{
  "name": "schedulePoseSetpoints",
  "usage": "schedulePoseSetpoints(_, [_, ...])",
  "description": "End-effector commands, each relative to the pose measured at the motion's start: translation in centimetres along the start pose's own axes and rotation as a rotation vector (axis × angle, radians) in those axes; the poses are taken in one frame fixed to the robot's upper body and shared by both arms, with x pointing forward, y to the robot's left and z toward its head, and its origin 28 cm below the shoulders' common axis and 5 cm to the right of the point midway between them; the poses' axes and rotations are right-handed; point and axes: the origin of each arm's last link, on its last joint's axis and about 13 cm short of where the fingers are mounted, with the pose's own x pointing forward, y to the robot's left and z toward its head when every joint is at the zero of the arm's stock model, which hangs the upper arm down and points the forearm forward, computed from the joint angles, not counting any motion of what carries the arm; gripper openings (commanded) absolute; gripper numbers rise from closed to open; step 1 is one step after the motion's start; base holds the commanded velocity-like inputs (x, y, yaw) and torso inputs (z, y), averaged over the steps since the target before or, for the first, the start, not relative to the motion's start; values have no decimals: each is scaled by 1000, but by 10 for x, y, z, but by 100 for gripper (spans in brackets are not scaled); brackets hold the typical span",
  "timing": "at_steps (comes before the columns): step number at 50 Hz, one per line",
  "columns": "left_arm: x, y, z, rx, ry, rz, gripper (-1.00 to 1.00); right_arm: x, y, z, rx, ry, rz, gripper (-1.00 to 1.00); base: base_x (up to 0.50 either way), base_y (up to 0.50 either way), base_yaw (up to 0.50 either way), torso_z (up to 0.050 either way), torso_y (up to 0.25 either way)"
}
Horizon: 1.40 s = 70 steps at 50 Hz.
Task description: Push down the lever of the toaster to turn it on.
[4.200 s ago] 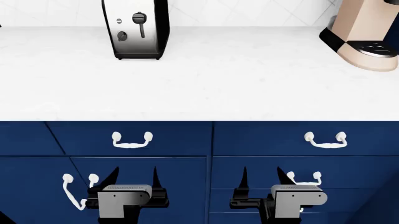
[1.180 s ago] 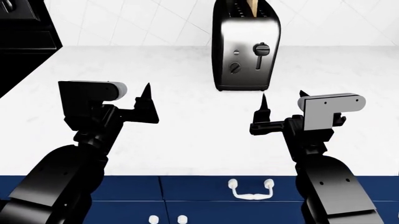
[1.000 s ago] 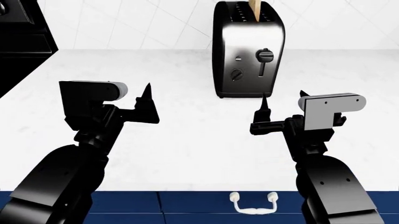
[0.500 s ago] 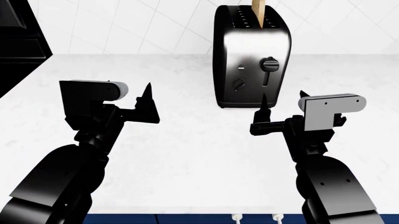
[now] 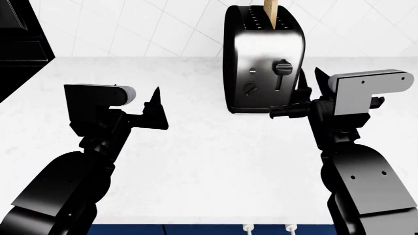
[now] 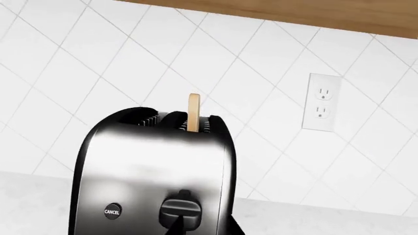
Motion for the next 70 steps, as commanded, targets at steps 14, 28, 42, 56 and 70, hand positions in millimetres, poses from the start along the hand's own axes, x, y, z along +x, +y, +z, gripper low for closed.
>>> schedulePoseSetpoints(14, [0,2,1,3,-3,6,100,46,12,23,-27,-31,69,-100,0,0,0,0,0])
schedulePoseSetpoints(28, [-1,2,3,5,-7,7,100,62,13,13,-50,-3,75,-100,0,0,0,0,0])
schedulePoseSetpoints(42, [-1,2,3,6,-7,9,100,79,10,-2,-61,54,55,-100,0,0,0,0,0])
schedulePoseSetpoints(56, [-1,3,3,6,-7,12,100,90,11,-22,-76,112,52,-100,0,0,0,0,0])
schedulePoseSetpoints(70, [0,2,1,3,-3,10,100,84,10,-42,-81,160,44,-100,0,0,0,0,0])
